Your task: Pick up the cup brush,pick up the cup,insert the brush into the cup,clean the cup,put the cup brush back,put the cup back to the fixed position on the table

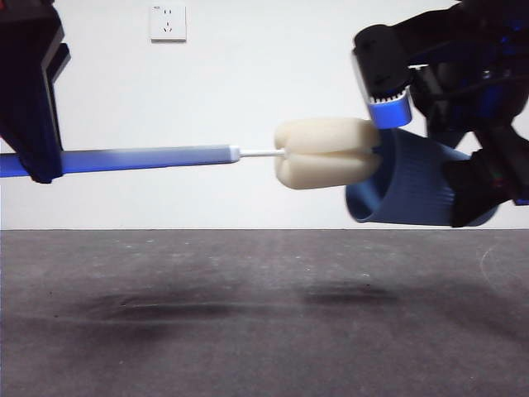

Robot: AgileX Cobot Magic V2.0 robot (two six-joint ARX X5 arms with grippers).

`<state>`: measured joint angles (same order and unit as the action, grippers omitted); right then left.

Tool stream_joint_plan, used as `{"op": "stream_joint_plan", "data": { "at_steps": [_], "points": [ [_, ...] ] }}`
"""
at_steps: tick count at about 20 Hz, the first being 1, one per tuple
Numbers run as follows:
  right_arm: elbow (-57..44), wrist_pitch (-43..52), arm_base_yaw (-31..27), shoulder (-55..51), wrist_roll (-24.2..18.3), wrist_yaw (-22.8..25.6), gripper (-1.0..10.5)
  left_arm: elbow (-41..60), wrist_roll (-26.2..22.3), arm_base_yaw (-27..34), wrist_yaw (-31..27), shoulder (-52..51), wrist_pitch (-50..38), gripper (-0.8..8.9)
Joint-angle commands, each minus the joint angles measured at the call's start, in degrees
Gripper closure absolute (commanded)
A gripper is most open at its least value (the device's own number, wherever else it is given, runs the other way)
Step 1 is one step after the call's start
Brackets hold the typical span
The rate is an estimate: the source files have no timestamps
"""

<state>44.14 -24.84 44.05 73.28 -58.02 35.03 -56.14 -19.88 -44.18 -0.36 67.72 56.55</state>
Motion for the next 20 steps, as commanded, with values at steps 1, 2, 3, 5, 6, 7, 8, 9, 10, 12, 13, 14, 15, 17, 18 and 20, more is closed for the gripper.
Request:
{"op": "stream_joint_plan", "data": {
  "at_steps": [1,2,3,5,6,7,8,9,10,12,13,14,15,17,18,20],
  "points": [
    [0.3,1.9,1.9,1.0,-1.9,0.3,9.6,0.5,0.6,-0.5,0.2,0.6,-1.1,8.22],
    [0.3,2.7,2.6,1.3,-2.1,0.5,9.6,0.5,0.6,-0.5,0.2,1.0,-1.0,8.22],
    [0.3,3.4,3.4,1.5,-2.8,1.0,9.6,0.5,0.6,-0.5,0.2,1.6,-0.7,8.22],
    [0.3,3.7,4.8,1.6,-5.4,1.3,9.6,0.5,0.6,-0.5,0.2,3.5,-0.6,8.22],
    [0.3,3.9,5.5,1.7,-6.0,1.6,9.6,0.5,0.6,-0.6,0.3,4.6,-0.8,8.22],
    [0.3,3.9,6.0,1.7,-5.9,2.0,9.6,0.5,0.6,-0.9,0.4,5.5,-0.6,8.22],
    [0.3,3.8,6.5,1.7,-6.2,2.9,9.6,0.5,0.8,-1.3,0.1,5.8,-0.6,8.22],
    [0.3,3.8,6.9,1.7,-7.9,3.0,9.6,0.5,0.9,-1.4,-0.1,5.9,-2.3,8.22],
    [0.3,3.8,7.5,1.7,-9.3,2.9,9.6,0.5,2.0,-1.6,0.6,5.9,-4.9,8.22],
    [0.3,3.9,9.0,2.9,-9.6,2.8,9.6,0.0,4.0,-1.9,2.5,6.5,-7.0,8.22],
    [0.3,3.9,9.8,3.9,-9.6,2.9,9.6,-0.6,4.3,-2.3,2.3,7.2,-7.0,8.22],
    [0.3,4.0,10.4,4.8,-9.4,2.9,9.6,-1.0,4.5,-2.8,2.3,8.0,-7.1,8.22],
    [0.3,4.0,11.1,5.4,-9.0,3.0,9.6,-1.4,5.1,-3.1,2.3,8.7,-7.5,8.22],
    [0.3,5.2,12.3,6.3,-8.1,3.0,9.6,-1.4,6.4,-3.4,2.3,9.0,-8.7,8.22],
    [0.3,5.5,12.6,6.3,-7.5,3.0,9.6,-1.4,6.7,-3.4,2.3,9.0,-8.8,8.22],
    [0.3,5.3,13.0,6.3,-5.7,4.8,9.6,-1.4,7.8,-3.3,0.3,8.9,-7.1,8.22]
  ]
}}
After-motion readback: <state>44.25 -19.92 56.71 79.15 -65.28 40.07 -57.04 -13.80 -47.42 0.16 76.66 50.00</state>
